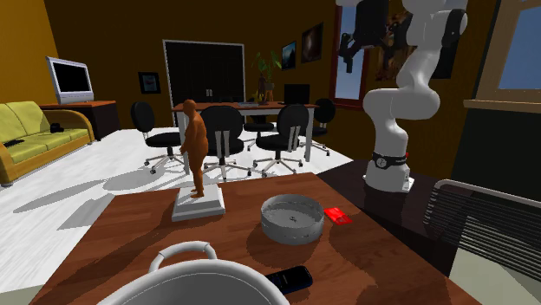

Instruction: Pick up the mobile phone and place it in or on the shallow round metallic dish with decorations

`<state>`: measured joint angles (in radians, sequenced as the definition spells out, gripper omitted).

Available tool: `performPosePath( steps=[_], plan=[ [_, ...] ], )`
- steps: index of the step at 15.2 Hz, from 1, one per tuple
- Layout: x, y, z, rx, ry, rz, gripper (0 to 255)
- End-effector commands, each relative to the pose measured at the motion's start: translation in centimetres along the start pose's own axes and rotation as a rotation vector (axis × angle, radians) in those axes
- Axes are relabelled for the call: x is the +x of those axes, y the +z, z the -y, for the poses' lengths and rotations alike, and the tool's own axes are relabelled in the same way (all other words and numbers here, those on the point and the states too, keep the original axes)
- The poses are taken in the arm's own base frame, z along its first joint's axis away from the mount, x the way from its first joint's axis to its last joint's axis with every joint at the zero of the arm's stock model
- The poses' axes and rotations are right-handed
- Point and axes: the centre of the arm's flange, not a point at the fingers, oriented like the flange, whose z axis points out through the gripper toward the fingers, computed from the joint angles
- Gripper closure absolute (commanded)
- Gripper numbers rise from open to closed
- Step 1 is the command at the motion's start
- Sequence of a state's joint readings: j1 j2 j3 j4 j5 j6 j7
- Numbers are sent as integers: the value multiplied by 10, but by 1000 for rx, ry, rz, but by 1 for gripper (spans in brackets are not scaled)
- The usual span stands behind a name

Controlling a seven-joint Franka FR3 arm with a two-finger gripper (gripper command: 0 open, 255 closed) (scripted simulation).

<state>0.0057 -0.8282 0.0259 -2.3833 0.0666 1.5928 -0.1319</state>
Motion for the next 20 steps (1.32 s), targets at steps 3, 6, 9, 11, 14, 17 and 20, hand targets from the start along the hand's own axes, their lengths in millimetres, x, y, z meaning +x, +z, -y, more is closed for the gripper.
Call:
performPosePath(
  steps=[3, 6, 9, 11, 14, 17, 20],
  plan=[
    [19, 19, 5, -1, 24, 4, 0],
    [47, 47, 11, -2, 60, 10, 0],
    [75, 75, 16, -3, 97, 17, 0],
    [94, 94, 19, -4, 121, 21, 0],
    [123, 122, 22, -5, 157, 27, 0],
    [151, 151, 24, -7, 193, 33, 0],
    [179, 180, 26, -8, 229, 40, 0]
  ],
)
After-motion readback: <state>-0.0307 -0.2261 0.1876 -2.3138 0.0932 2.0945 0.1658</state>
